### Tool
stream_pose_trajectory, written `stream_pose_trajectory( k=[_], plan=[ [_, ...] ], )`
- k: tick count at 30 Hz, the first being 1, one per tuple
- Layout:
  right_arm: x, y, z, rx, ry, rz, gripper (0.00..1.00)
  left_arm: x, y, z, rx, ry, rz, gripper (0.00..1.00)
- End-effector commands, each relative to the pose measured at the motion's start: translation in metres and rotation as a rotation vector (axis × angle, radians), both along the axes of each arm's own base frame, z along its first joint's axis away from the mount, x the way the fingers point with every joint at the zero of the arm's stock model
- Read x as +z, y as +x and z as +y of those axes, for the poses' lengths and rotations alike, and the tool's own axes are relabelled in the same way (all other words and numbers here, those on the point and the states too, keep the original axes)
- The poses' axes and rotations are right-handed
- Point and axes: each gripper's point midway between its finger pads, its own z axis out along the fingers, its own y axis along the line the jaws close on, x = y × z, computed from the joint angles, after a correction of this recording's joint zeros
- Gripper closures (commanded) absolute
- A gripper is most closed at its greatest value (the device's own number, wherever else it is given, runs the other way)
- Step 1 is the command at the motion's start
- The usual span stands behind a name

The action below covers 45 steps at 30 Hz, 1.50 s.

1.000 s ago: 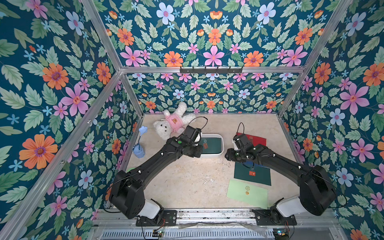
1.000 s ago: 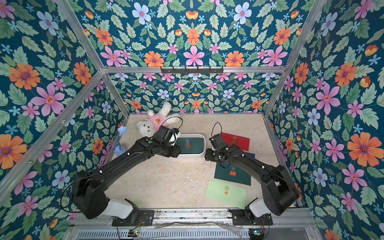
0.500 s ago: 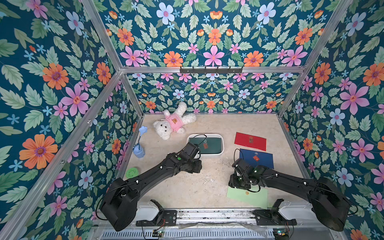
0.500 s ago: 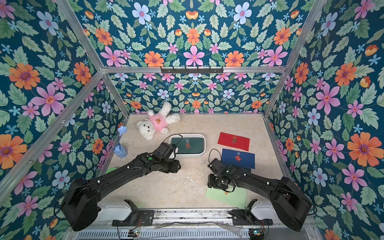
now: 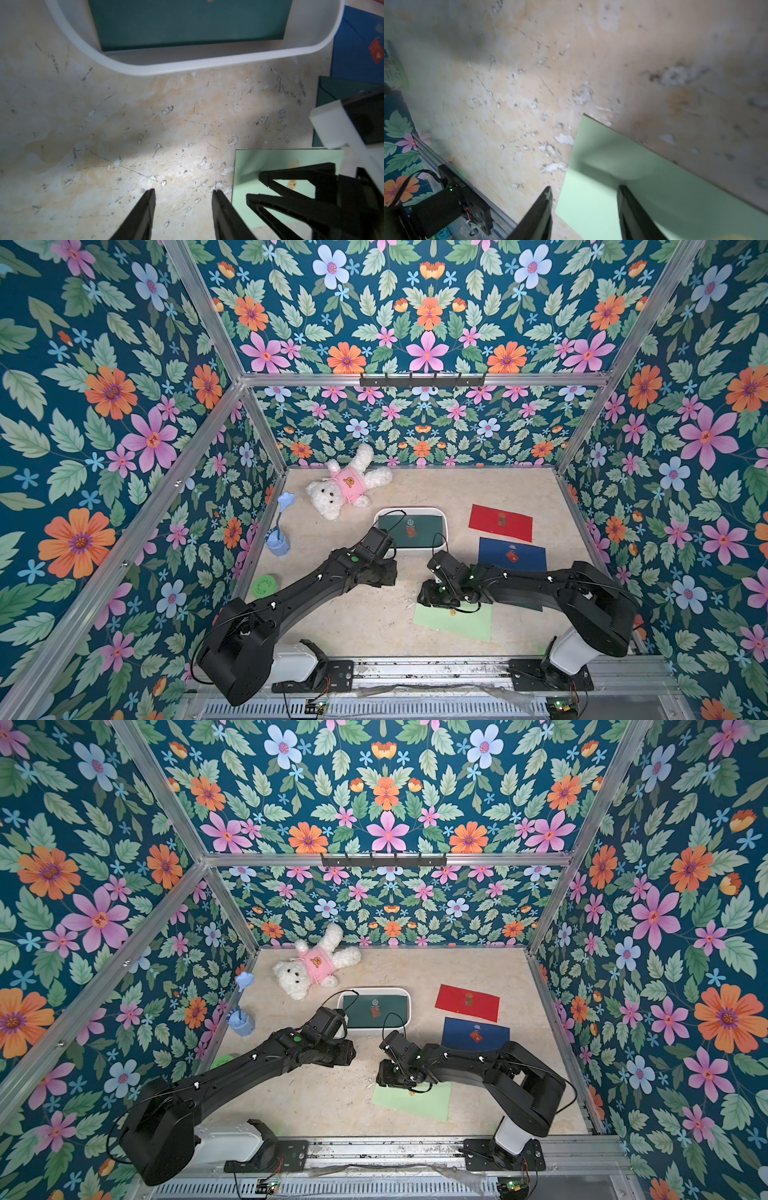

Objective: Put the sealed envelopes into the storage box
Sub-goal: Move the envelope to the center of the board.

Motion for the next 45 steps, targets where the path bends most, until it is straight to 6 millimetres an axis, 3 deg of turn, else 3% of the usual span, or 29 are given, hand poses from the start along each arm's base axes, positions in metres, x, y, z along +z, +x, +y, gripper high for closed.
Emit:
stream_pose_trajectory(
  k=[1,5,8,12,13,17,21,26,30,35,40,45],
  plan=[
    [0.005,0.014,0.022,0.037,0.009,-0.041,0.47,-0.001,0.002,0.011,0.041,0.01,0.0,0.49],
    [0.02,0.025,0.045,0.085,0.024,-0.07,0.47,-0.002,0.003,0.019,0.059,0.015,0.008,0.48],
    [0.031,0.027,0.041,0.08,0.013,-0.092,0.44,-0.003,0.0,0.019,0.052,0.008,0.02,0.48],
    [0.037,0.02,0.008,0.024,-0.047,-0.1,0.41,-0.005,-0.006,0.01,0.015,-0.031,0.049,0.48],
    [0.046,0.018,-0.002,0.004,-0.043,-0.11,0.41,-0.005,-0.007,0.007,0.005,-0.044,0.053,0.48],
    [0.039,-0.002,-0.05,-0.086,-0.071,-0.064,0.41,0.002,-0.008,-0.009,-0.046,-0.079,0.044,0.48],
    [0.038,-0.029,-0.089,-0.166,-0.045,-0.001,0.45,0.019,-0.009,-0.041,-0.129,-0.112,0.008,0.5],
    [0.028,-0.06,-0.117,-0.22,-0.003,0.09,0.46,0.027,-0.013,-0.094,-0.247,-0.18,-0.012,0.51],
    [0.018,-0.073,-0.13,-0.258,0.013,0.126,0.46,0.016,-0.022,-0.129,-0.317,-0.216,0.003,0.51],
    [0.006,-0.069,-0.141,-0.289,-0.024,0.126,0.46,0.0,-0.031,-0.15,-0.351,-0.235,0.032,0.52],
    [-0.001,-0.069,-0.146,-0.285,-0.068,0.136,0.46,-0.023,-0.044,-0.153,-0.35,-0.236,0.067,0.52],
    [-0.004,-0.067,-0.15,-0.273,-0.103,0.14,0.45,-0.046,-0.048,-0.135,-0.297,-0.197,0.078,0.53]
  ],
)
